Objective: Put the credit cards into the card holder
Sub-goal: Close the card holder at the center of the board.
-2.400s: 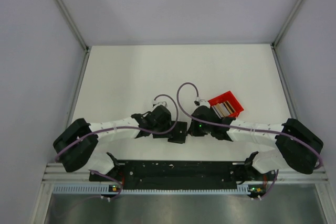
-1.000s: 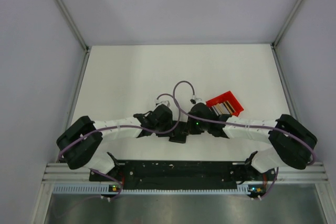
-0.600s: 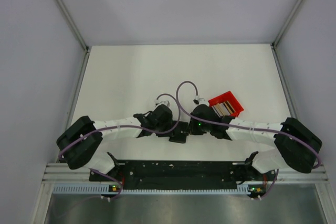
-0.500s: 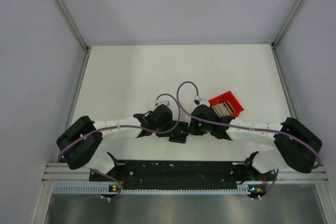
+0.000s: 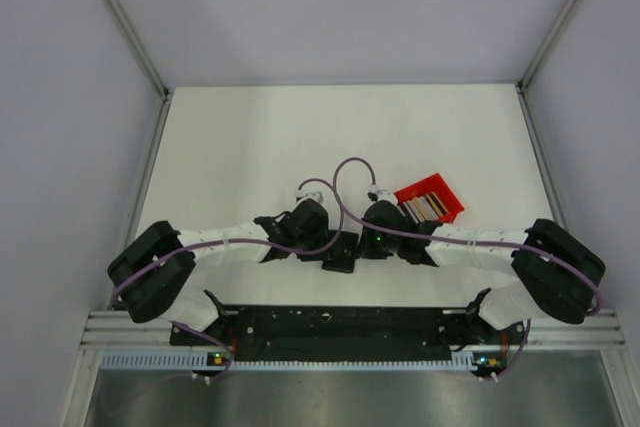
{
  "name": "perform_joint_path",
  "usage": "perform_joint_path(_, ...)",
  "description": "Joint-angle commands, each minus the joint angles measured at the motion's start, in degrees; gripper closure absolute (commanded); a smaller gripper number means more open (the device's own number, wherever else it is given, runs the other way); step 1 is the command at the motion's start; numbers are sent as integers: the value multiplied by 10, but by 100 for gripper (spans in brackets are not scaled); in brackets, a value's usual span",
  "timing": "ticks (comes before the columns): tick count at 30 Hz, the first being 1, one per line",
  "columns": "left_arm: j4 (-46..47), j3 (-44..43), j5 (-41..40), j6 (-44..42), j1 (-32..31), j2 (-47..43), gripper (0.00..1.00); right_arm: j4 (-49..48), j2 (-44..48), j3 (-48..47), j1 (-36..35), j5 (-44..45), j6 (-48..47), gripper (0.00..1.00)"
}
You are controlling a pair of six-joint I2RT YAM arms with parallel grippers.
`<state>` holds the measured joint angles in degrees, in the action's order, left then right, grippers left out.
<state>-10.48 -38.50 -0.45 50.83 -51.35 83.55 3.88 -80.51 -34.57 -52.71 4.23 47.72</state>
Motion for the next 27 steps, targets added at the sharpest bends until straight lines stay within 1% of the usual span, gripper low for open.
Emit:
perform_joint_path(1,-2,2,2,-2,-2,14,66,-19,-14,-19,-10,-12,4,100)
perform_joint_path(10,-2,0,2,-2,-2,14,66,-15,-11,-31,-16,-3,4,100)
perform_joint_path(21,-9,5,-1,5,-2,10,66,20,50,-17,-17,30,-5,100)
perform_joint_path(27,-10,3,-3,5,-2,11,66,23,69,5,-19,25,8,100)
